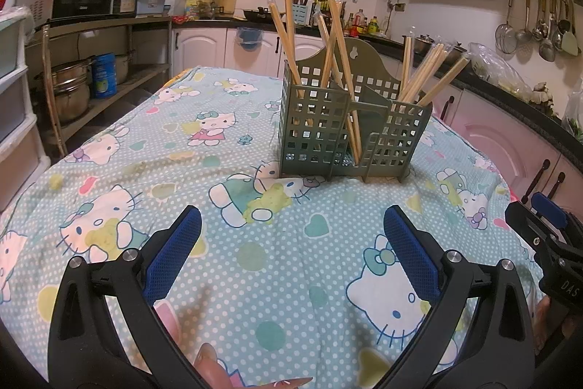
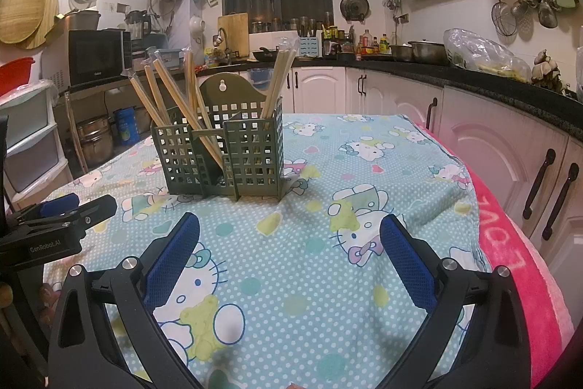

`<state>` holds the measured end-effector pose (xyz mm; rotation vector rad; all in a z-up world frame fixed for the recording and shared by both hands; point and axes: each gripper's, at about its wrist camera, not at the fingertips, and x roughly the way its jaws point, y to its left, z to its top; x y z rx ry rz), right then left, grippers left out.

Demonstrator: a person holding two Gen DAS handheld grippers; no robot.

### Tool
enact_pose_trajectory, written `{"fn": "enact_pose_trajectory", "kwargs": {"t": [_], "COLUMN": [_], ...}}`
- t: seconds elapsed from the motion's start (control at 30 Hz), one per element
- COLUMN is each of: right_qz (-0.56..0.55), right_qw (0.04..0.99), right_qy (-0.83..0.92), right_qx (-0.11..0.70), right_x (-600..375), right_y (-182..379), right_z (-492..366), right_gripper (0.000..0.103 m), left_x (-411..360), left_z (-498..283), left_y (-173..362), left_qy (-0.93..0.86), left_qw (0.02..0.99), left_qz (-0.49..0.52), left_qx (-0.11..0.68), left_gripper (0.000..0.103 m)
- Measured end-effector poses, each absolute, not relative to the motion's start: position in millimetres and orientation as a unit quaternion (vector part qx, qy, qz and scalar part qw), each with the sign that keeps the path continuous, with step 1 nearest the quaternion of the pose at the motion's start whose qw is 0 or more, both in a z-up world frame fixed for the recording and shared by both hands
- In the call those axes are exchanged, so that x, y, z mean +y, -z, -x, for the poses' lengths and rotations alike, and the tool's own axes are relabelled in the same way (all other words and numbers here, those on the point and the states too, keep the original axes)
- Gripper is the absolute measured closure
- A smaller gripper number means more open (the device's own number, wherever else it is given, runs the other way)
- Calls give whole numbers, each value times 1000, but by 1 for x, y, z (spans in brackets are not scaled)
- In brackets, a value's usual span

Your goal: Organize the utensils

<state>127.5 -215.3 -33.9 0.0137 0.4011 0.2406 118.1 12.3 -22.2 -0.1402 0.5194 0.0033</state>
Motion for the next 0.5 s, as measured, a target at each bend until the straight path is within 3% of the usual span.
{"fn": "enact_pose_trajectory", "kwargs": {"t": [0.5], "right_qz": [-6], "right_qw": [973], "right_qy": [-119], "right_qx": [199], "right_x": [-215], "right_y": [34], "right_z": [-127], "right_gripper": [6], "left_x": [13], "left_z": [-119], "left_y": [23], "left_qy": [-4], "left_qw": [963], "left_qz": [71], "left_qx": [260], "left_gripper": [11]}}
